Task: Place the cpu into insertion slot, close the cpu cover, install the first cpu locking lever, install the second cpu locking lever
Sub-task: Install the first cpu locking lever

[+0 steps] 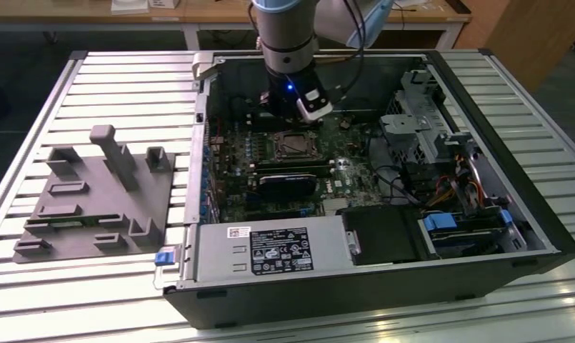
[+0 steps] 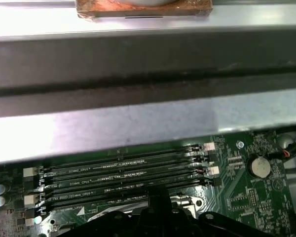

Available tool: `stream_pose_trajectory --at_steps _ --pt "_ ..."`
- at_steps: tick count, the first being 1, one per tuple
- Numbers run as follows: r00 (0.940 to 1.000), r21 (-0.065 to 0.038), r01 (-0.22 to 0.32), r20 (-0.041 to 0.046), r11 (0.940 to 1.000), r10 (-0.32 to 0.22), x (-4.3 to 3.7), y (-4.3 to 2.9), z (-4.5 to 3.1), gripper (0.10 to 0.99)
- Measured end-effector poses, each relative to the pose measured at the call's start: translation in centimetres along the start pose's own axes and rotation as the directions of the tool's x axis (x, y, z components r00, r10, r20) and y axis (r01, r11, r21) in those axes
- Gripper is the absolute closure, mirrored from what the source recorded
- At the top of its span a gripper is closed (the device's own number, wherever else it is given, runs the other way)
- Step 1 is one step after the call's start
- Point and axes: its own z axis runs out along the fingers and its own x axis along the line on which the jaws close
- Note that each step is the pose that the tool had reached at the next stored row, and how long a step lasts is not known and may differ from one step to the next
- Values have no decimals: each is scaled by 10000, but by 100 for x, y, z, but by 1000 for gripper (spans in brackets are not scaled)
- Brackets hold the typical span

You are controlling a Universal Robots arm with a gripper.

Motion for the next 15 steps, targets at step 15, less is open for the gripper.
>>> stream_pose_trajectory --at_steps 15 --pt "9994 138 -339 83 9993 338 29 94 47 980"
